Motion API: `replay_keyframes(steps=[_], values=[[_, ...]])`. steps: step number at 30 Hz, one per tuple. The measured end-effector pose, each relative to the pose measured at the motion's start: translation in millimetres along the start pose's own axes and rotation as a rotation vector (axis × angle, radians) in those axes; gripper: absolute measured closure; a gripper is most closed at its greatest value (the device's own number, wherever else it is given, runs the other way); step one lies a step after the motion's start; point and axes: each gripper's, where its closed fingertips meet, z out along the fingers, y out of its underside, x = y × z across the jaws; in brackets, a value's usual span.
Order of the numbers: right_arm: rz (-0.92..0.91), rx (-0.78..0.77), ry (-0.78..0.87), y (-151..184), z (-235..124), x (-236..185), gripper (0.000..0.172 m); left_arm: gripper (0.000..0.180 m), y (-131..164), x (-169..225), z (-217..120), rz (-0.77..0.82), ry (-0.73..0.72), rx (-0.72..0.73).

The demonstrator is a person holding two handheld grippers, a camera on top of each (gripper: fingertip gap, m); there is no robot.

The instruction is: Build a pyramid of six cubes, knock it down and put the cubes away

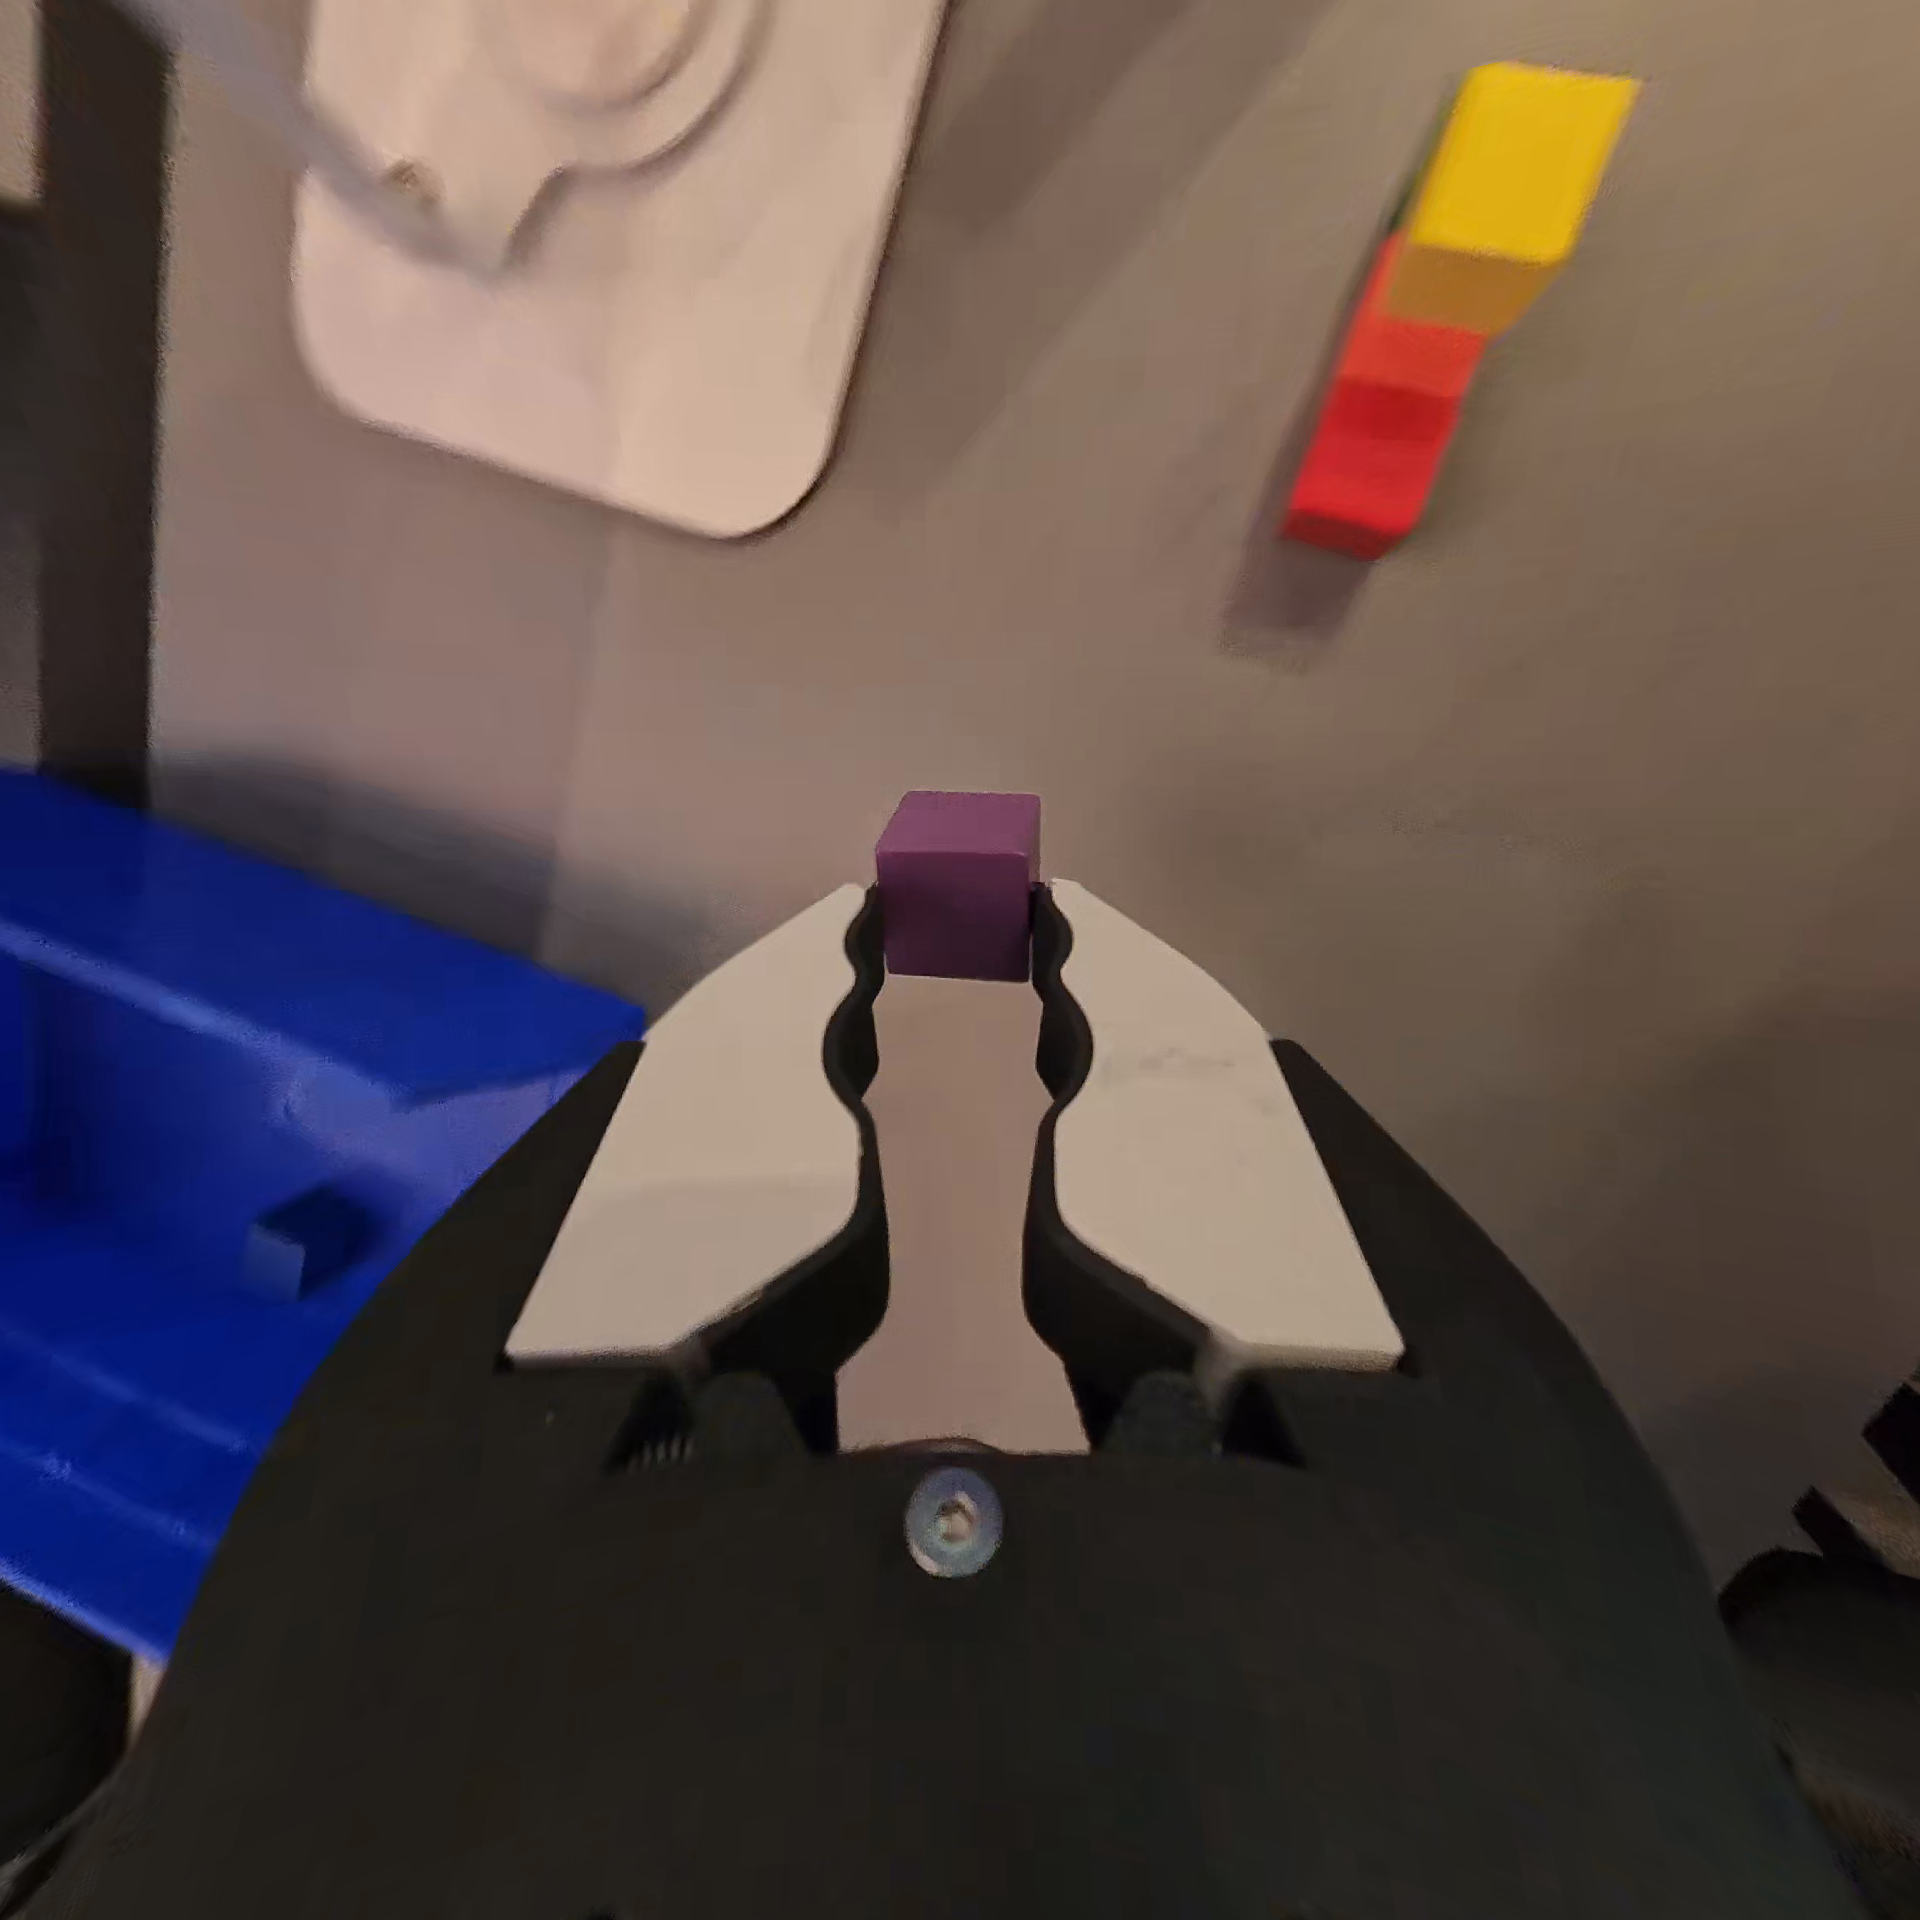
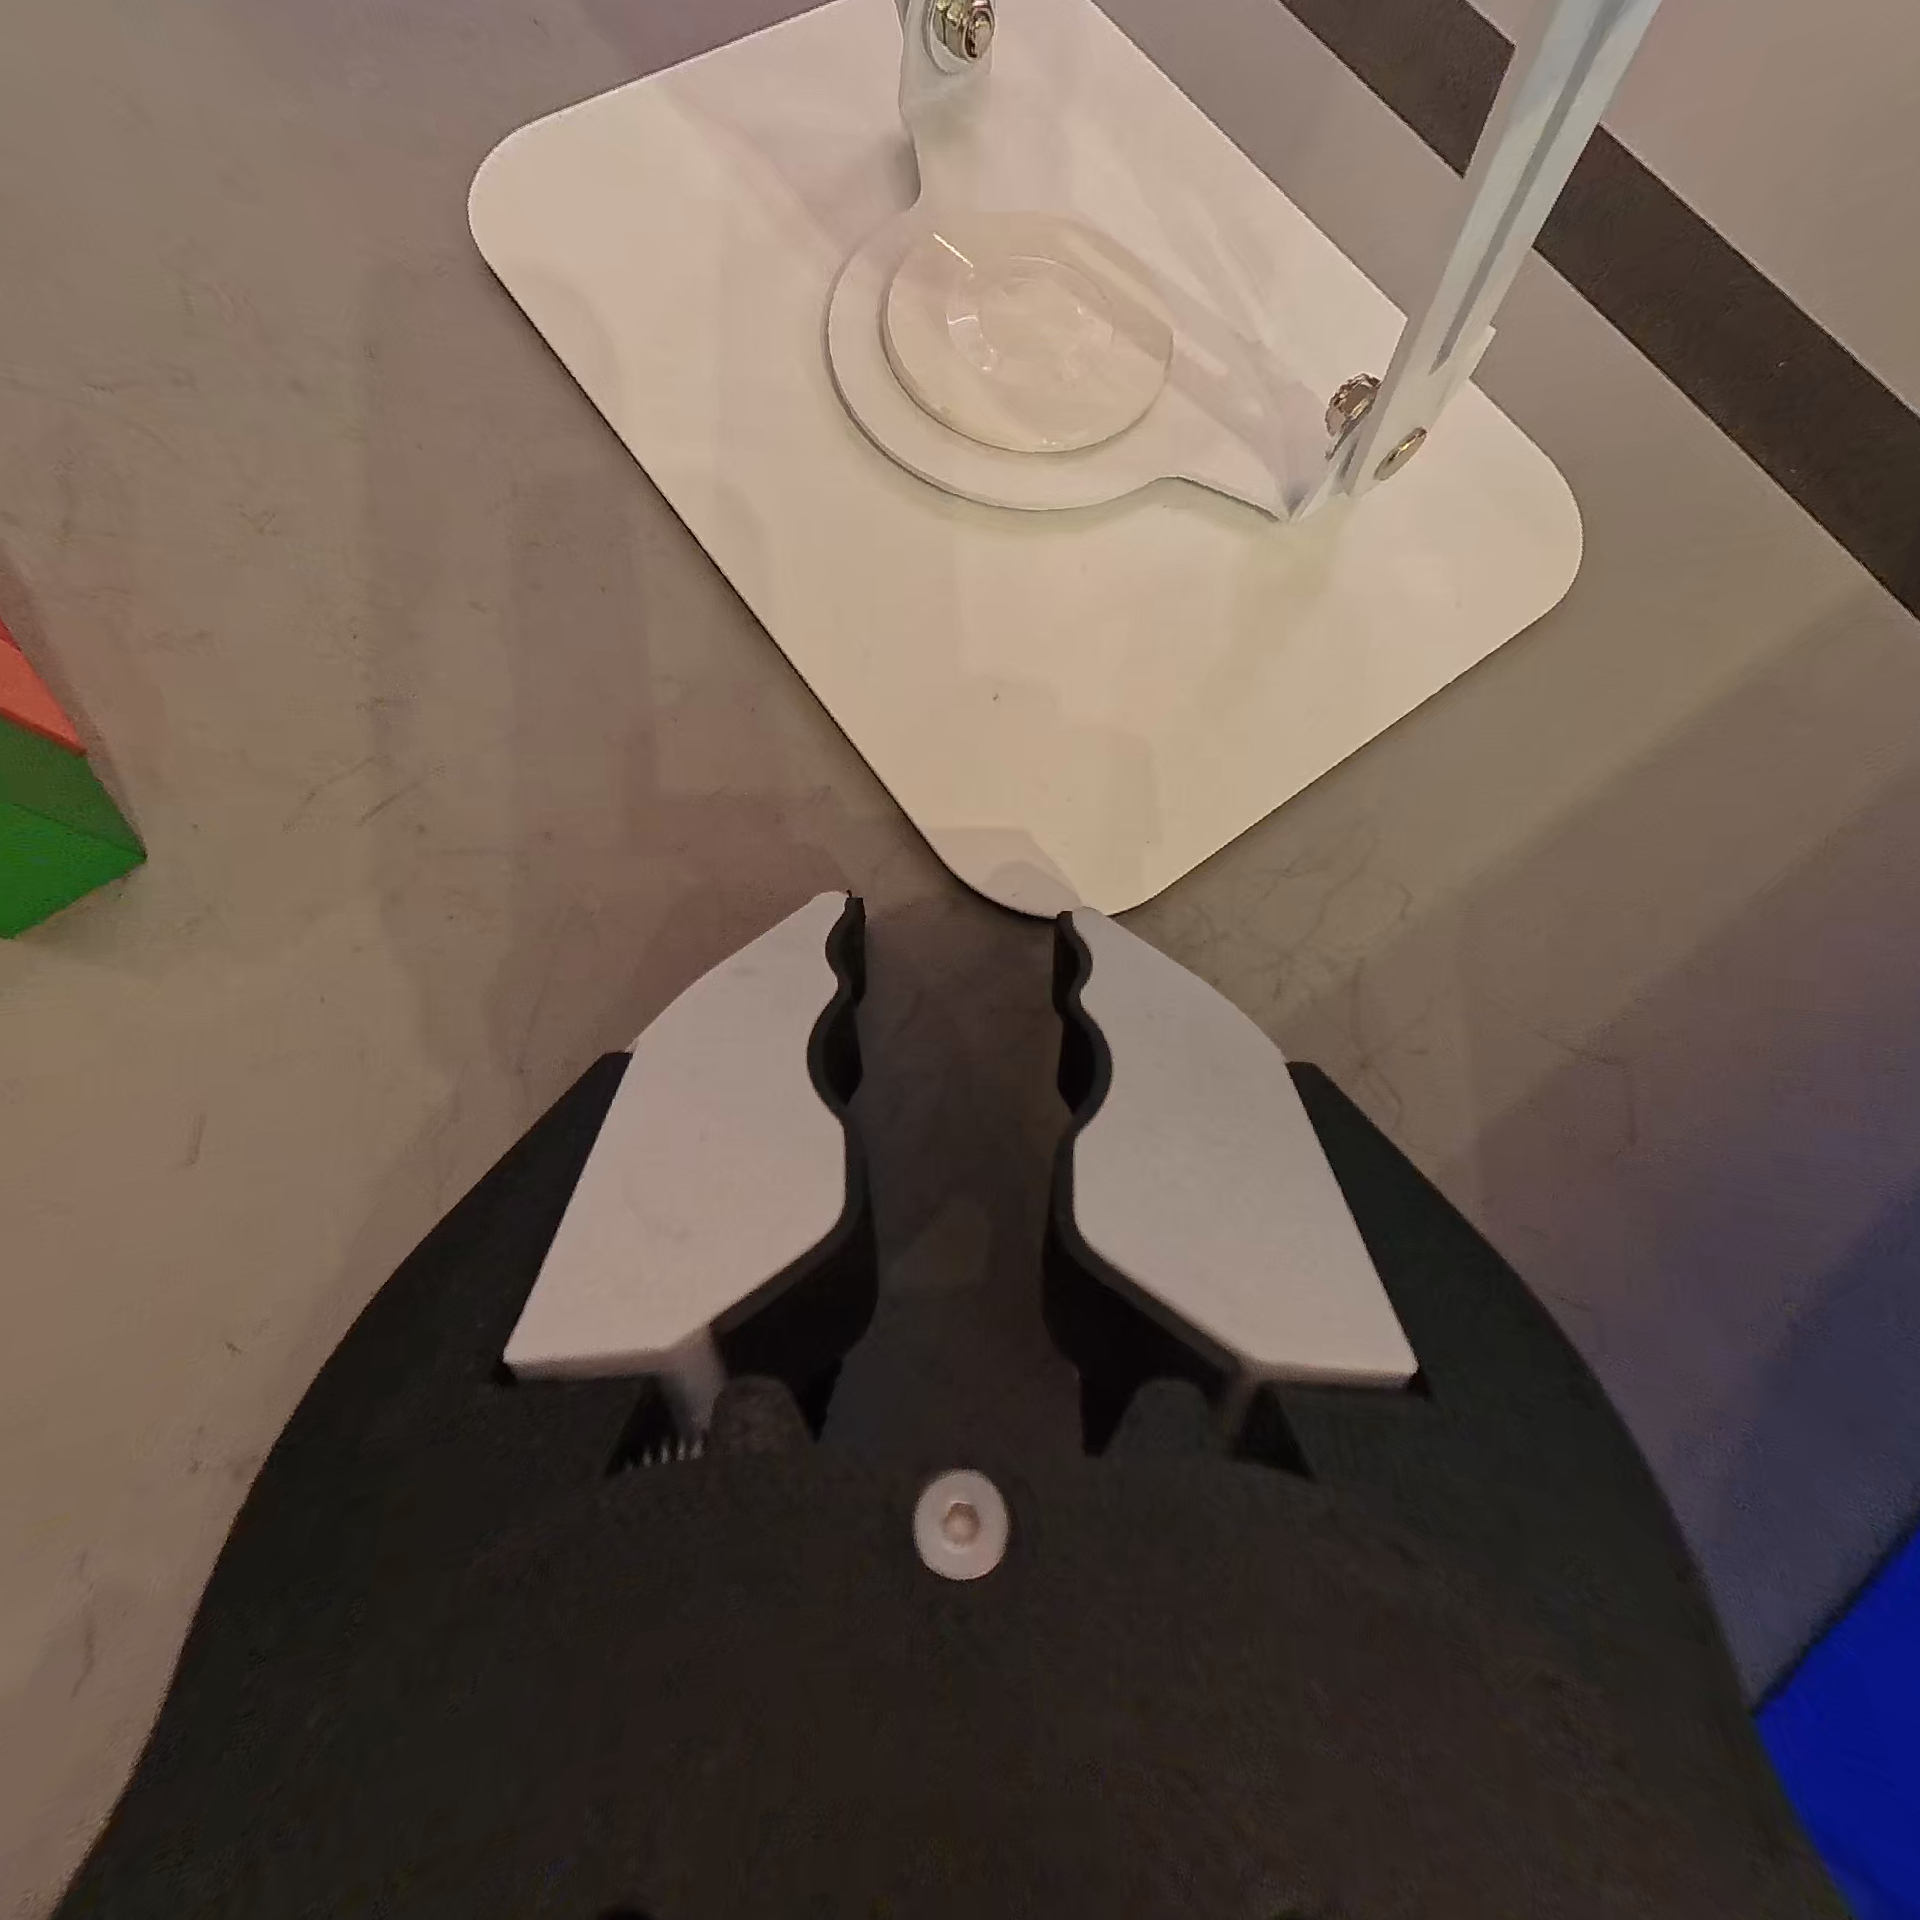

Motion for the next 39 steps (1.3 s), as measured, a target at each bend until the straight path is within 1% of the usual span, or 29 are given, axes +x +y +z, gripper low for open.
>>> replay_keyframes(steps=[3,5,9,16,26,39], values=[[-0.001,0.0,0.001,-0.1,-0.1,0.0,0.137,0.154,-22.7,27.1,14.7,0.082,0.042,-0.029],[-0.002,0.001,0.001,-0.1,-0.1,0.0,0.137,0.154,-32.4,40.6,24.2,0.119,0.072,-0.054],[-0.002,0.001,0.002,-0.1,0.0,0.0,0.137,0.154,-46.0,55.3,37.4,0.168,0.103,-0.104],[-0.002,0.001,0.002,-0.1,0.0,-0.1,0.137,0.154,-65.8,77.3,47.3,0.238,0.148,-0.15],[-0.004,0.001,0.002,-0.1,0.1,-0.2,0.137,0.154,-70.1,86.4,56.5,0.255,0.168,-0.211],[-0.005,0.001,0.0,-0.1,0.1,-0.9,0.137,0.154,-75.4,88.3,61.6,0.258,0.171,-0.22]])
